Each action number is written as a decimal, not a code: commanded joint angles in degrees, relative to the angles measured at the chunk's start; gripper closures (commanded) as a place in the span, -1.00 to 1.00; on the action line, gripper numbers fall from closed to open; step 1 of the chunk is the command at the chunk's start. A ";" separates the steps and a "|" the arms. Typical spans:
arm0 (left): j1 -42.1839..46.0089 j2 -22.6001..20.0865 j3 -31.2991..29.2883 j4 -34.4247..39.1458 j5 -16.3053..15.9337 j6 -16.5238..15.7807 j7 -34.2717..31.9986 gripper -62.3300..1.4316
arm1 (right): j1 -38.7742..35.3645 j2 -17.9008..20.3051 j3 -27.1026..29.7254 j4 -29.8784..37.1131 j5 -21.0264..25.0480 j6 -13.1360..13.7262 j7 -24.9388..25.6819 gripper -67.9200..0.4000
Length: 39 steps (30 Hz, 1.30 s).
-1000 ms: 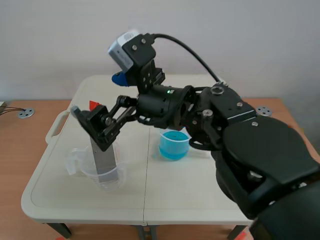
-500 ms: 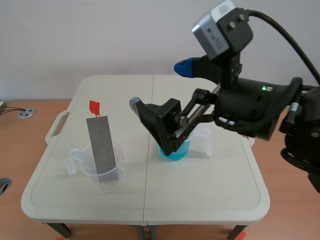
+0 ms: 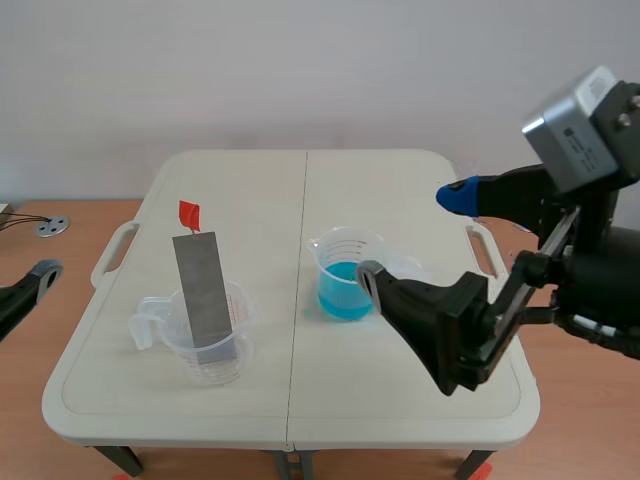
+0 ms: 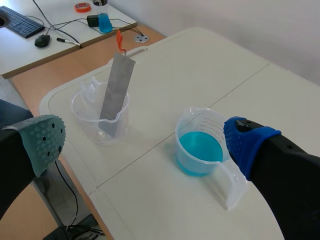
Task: Hold the metal plate by the orange handle, dip it into the blue solution, take it out and point at it, then put the plate back in the beaker on the left.
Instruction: 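Return to the home posture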
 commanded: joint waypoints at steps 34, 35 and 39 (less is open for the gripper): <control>-5.95 0.13 10.32 5.53 -0.79 -1.01 0.37 -1.00 | -0.24 1.42 5.09 0.33 1.73 0.63 1.38 -0.95; -5.95 0.13 10.32 5.53 -0.79 -1.01 0.50 -1.00 | -0.24 1.42 5.09 0.33 1.73 0.63 1.38 -0.95; -5.95 0.13 10.32 5.53 -0.79 -1.01 0.79 -1.00 | -0.24 1.42 5.09 0.33 1.70 0.63 1.38 -0.95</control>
